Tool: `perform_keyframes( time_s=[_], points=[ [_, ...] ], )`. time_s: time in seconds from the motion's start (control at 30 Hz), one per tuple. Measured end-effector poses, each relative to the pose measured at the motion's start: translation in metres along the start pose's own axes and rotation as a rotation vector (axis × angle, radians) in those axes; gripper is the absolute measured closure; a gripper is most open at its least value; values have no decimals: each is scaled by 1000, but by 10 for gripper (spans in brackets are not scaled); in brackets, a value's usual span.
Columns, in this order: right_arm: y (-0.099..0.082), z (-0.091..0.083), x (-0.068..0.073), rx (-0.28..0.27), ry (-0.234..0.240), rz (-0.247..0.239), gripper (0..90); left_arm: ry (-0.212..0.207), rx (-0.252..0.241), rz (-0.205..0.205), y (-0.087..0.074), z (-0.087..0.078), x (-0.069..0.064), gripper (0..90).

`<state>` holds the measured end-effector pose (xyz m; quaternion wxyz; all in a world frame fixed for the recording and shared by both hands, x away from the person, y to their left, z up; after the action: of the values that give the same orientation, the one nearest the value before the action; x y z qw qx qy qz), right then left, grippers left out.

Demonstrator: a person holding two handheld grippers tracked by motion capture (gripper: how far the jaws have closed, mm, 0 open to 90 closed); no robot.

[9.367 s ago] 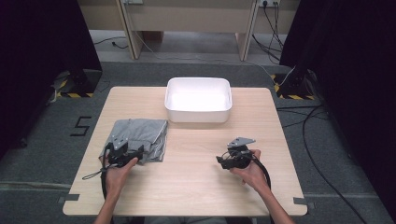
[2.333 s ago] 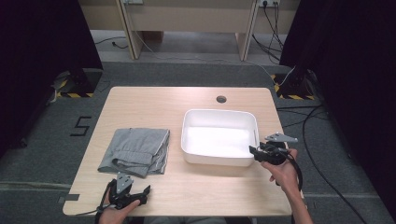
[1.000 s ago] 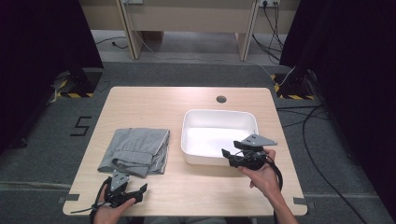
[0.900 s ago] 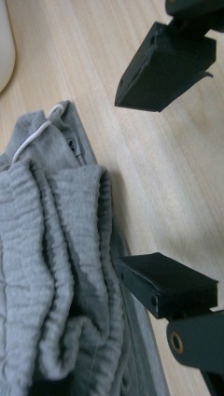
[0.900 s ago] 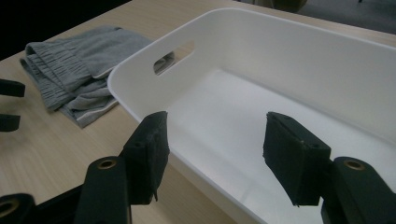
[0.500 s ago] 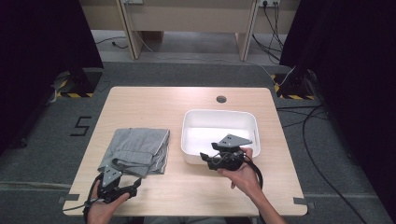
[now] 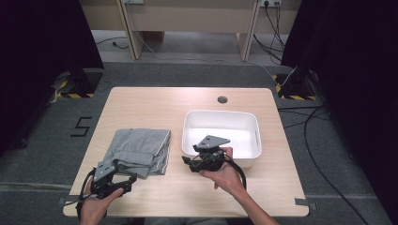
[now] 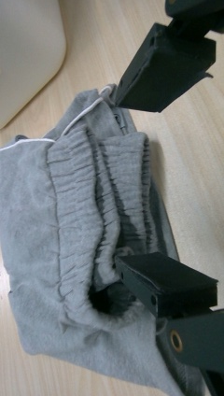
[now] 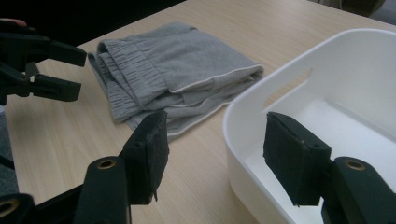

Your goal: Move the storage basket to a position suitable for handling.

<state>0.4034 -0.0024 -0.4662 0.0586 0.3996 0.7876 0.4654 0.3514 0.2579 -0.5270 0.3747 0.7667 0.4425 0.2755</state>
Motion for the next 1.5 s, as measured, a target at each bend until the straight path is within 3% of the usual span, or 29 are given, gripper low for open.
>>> perform_keyframes(
  time_s=[0.47,0.8,1.13,1.5],
  points=[
    [11,31,40,22,65,-50,405,32,-8,-38,8,-3,27,190],
    [11,60,56,47,71,-67,406,48,5,-41,15,5,39,190],
    [7,81,61,71,56,-76,405,59,20,-37,18,12,48,193],
    [1,101,59,103,30,-73,400,64,42,-60,19,21,61,194]
  ],
)
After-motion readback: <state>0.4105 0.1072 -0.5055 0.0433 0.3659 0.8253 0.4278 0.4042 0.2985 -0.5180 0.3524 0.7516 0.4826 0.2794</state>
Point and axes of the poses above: each handheld gripper's, and its own axes: z roughly forward along the jaws, y roughly out of its top, x roughly to its left, the point moved 8 cm from there along z, roughly forward along the jaws, and after that the axes turned 14 degrees about z, right-handed, at the moved point
